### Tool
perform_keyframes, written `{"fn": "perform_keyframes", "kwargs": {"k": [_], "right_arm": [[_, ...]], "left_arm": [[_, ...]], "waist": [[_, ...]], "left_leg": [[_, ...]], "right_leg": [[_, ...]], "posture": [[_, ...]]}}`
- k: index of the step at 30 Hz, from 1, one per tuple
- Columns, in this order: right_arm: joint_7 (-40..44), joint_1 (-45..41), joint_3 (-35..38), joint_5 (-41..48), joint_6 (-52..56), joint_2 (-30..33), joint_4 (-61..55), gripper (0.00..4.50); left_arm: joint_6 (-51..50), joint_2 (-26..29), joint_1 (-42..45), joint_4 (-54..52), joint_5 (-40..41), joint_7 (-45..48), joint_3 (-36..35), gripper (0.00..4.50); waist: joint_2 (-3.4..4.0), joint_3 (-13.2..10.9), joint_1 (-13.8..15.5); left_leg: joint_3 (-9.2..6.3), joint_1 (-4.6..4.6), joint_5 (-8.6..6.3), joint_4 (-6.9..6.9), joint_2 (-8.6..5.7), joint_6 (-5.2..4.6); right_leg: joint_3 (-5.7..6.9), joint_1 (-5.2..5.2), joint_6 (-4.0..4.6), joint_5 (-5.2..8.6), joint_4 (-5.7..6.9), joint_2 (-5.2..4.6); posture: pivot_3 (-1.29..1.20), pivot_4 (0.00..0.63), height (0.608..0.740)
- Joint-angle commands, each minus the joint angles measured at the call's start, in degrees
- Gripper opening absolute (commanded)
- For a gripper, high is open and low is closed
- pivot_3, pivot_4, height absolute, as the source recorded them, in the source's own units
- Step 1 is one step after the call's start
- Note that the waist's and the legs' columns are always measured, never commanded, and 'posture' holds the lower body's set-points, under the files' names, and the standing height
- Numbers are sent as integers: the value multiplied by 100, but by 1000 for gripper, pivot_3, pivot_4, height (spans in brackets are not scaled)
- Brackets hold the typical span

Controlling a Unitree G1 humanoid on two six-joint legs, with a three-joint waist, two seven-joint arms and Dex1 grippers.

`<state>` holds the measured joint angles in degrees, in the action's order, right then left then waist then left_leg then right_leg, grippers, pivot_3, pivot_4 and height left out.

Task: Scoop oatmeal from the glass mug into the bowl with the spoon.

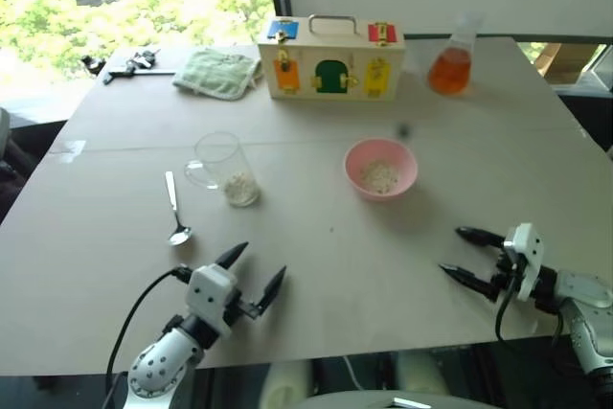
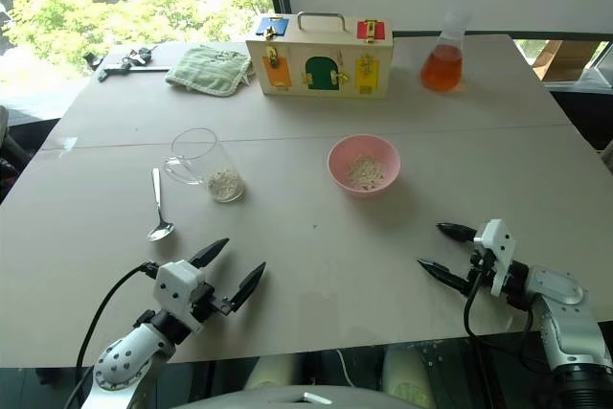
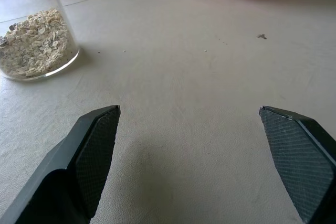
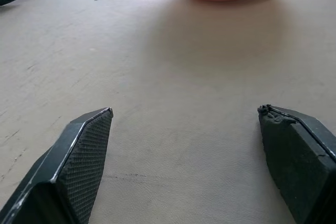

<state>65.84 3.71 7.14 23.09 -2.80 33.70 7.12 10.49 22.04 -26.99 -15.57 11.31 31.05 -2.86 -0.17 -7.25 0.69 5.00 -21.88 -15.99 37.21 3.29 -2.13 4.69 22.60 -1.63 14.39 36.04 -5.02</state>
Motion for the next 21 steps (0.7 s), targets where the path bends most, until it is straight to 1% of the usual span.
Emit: {"fn": "perform_keyframes", "kwargs": {"k": [1, 10, 12, 15, 17, 19, 21], "right_arm": [[93, 51, -135, -38, 32, -17, 112, 4453], [152, 35, -202, -35, -127, -86, 147, 4453], [191, 29, -246, -9, -148, -83, 5, 4453], [175, 1, -357, 164, 78, -102, -550, 4453], [93, -27, -480, 298, 382, -114, -1039, 4453], [4, -79, -650, 401, 695, -120, -1550, 4453], [-103, -127, -839, 514, 1042, -128, -2041, 4453]], "left_arm": [[-151, -31, -105, 117, 66, 42, 46, 4500], [-31, 23, -229, -64, 137, 136, 61, 4500], [-33, 27, -341, -237, 217, 163, 44, 4500], [-257, -60, -467, -621, 377, -59, -124, 4500], [-1136, -188, -390, -947, 704, -605, -381, 4500], [-2078, -235, -263, -1270, 765, -1169, -610, 4500], [-2552, -299, -95, -1573, 1155, -1388, -829, 4500]], "waist": [[-1, -1, 0], [-7, -4, 0], [-14, -8, -1], [-26, -21, -1], [-31, -54, 0], [-28, -75, 7], [-22, -82, 11]], "left_leg": [[0, 0, 0, 1, 0, 0], [-1, 3, 0, 15, 0, 0], [0, 2, 0, 17, 0, 0], [-1, 2, 0, 17, 2, 0], [-5, -3, 0, 21, 8, 0], [-8, -6, 1, 28, 16, 0], [-18, -6, 1, 36, 15, 1]], "right_leg": [[0, -1, 0, 0, 2, 0], [-2, 0, 3, 2, 25, -1], [-4, 1, 3, 2, 31, 0], [-5, 5, 2, 2, 37, 0], [-4, 12, 5, 3, 47, -1], [-6, 16, 3, 3, 57, -4], [0, 16, -4, 0, 72, -3]], "posture": [[0, 150, 740], [0, 150, 740], [0, 150, 740], [0, 150, 740], [0, 150, 740], [0, 150, 740], [0, 150, 740]]}}
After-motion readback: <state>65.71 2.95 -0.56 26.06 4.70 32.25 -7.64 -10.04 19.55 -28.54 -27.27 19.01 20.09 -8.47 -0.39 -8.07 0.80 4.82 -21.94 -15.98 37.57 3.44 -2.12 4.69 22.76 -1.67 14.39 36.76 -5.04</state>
